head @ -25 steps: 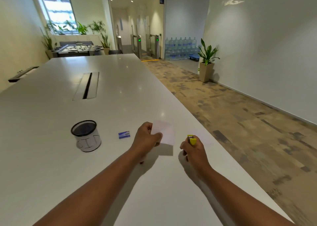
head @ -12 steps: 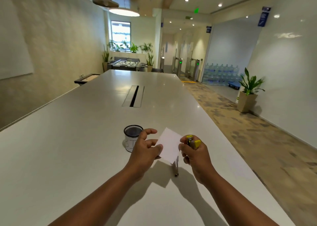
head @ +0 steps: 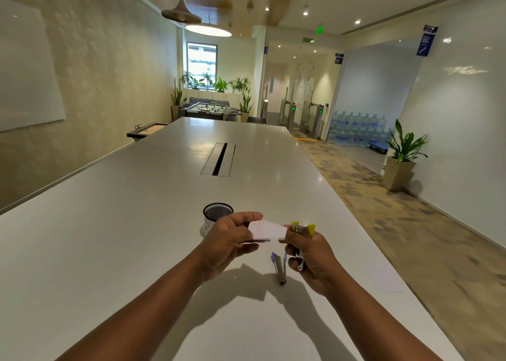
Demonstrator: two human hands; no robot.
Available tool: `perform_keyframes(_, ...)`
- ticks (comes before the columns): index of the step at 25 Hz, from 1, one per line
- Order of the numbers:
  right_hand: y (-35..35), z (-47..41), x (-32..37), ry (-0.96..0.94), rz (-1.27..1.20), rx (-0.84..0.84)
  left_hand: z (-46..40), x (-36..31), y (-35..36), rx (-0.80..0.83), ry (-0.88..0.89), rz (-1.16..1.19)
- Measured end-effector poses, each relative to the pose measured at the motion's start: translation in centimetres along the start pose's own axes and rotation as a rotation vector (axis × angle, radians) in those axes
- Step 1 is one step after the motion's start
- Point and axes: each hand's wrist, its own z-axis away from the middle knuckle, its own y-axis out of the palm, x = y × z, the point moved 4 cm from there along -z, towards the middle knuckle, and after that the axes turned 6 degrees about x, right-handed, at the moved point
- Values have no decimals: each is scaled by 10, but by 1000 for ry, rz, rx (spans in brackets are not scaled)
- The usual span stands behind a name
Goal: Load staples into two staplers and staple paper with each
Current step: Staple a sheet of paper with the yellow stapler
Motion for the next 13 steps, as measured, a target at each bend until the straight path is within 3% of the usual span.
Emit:
perform_keyframes(2,-7,2,0,-9,50,-42,0,1,4,65,-23,64)
perform_keyframes(7,-10,10,0,-37,226,20,-5,8,-3,-166,-8,-466)
perform_keyframes(11,-6,14,6,-128,294,39,-3,7,-2,-149,-112,-528)
perform_keyframes(13,-3,14,8,-180,301,26,-3,6,4,-117,-84,-485)
